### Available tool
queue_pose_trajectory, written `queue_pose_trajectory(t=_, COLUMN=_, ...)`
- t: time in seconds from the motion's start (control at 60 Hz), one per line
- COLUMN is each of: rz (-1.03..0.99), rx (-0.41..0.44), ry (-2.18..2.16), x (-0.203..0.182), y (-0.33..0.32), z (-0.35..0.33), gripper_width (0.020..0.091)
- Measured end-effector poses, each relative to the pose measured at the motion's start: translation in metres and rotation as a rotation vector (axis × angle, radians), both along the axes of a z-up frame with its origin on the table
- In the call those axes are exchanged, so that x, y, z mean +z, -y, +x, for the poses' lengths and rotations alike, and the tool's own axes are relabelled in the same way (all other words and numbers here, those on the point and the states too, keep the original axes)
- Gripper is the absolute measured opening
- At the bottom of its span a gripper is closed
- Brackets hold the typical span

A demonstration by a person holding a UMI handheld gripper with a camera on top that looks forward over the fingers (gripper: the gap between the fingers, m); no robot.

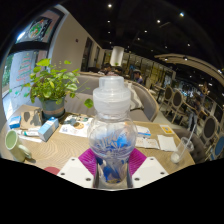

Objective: Pour water

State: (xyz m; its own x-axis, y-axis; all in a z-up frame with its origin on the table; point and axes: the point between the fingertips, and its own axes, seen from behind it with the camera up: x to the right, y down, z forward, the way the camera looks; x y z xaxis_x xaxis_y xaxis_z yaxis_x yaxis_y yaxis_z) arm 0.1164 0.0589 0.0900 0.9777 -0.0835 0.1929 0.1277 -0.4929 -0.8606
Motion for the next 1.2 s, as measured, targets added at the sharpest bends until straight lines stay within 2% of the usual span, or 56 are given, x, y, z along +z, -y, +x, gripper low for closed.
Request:
queue_pose_trajectory(t=0.2, rz=0.016, rx=-0.009, ry=0.334, x=0.074, y=0.006, z=-0.028, gripper_width=0.0373)
queue_pose_trajectory(t=0.333, rz=0.002, rx=0.035, ry=0.682, x=0.119, y=0.006, z=-0.069, gripper_width=0.0372)
queue_pose_trajectory(t=0.433, rz=-0.025, rx=0.101, ry=0.940, x=0.132, y=0.002, z=-0.108, gripper_width=0.0371)
queue_pose_trajectory(t=0.567, rz=-0.099, rx=0.243, ry=1.321, x=0.124, y=-0.003, z=-0.154, gripper_width=0.0368)
queue_pose_trajectory(t=0.633, rz=-0.138, rx=0.310, ry=1.444, x=0.107, y=-0.007, z=-0.170, gripper_width=0.0370)
queue_pose_trajectory(t=0.867, rz=-0.214, rx=0.489, ry=1.815, x=0.081, y=-0.010, z=-0.206, gripper_width=0.0371)
queue_pose_trajectory(t=1.1, rz=-0.197, rx=0.504, ry=1.678, x=0.086, y=0.000, z=-0.207, gripper_width=0.0372)
queue_pose_trajectory(t=1.2, rz=-0.135, rx=0.463, ry=1.433, x=0.103, y=0.011, z=-0.208, gripper_width=0.0373)
